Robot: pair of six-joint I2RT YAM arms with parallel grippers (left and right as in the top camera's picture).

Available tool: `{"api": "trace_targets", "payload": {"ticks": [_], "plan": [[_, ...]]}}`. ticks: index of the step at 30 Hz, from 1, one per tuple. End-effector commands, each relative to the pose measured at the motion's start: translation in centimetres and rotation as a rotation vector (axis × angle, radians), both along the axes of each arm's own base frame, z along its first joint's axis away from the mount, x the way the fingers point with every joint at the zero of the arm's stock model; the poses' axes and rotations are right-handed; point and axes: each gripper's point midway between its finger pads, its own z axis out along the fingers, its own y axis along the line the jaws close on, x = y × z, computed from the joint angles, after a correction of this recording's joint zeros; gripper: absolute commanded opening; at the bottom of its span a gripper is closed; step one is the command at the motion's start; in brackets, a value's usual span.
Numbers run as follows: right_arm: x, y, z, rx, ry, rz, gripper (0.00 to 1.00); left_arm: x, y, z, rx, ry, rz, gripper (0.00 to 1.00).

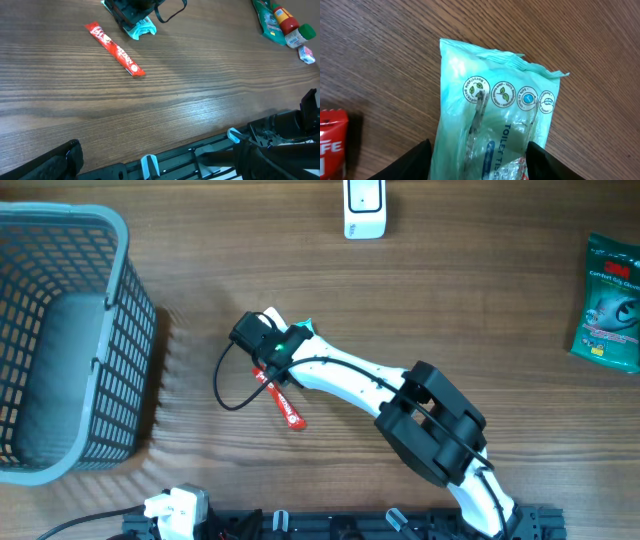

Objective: Scan the item barcode
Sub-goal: 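Reach the right gripper down to the light-green tissue pack, then grasp the tissue pack with the right gripper and lift it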

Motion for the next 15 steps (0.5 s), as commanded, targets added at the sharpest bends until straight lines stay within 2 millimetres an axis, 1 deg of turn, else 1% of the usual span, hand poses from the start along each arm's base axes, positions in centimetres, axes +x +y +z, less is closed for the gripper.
{"api": "trace_targets", "payload": {"ticks": [1, 3, 5, 7, 9, 10, 13, 15], "plan": [[-0.7, -0.6, -2.6, -0.068, 0.023, -0.006, 0.57, 0.0, 0.0, 0.1, -0.002, -0.005, 0.0, 1.0], [-1.2, -1.0, -3.2, -0.086, 0.04, -0.021, 0.55, 0.0, 0.0, 0.1, -0.002, -0.005, 0.0, 1.0], [-1.3, -1.0, -3.3, -0.081, 0.04, -0.032, 0.47, 0.0, 0.0, 0.1, -0.002, -0.005, 0.0, 1.0], [-1.5, -0.8, -3.2, -0.071, 0.03, -0.056, 0.33, 0.0, 0.0, 0.1, -0.002, -0.005, 0.0, 1.0], [-1.4, -1.0, -3.0, -0.075, 0.007, -0.086, 0.31, 0.0, 0.0, 0.1, -0.002, -0.005, 0.0, 1.0], [-1.4, -1.0, -3.0, -0.074, 0.009, -0.093, 0.27, 0.0, 0.0, 0.1, -0.002, -0.005, 0.0, 1.0], [-1.8, -0.9, -2.0, -0.052, 0.032, -0.126, 0.05, 0.0, 0.0, 0.1, -0.003, -0.005, 0.0, 1.0], [-1.9, -0.2, -0.8, -0.011, 0.054, -0.124, 0.04, 0.0, 0.0, 0.1, -0.002, -0.005, 0.0, 1.0]]}}
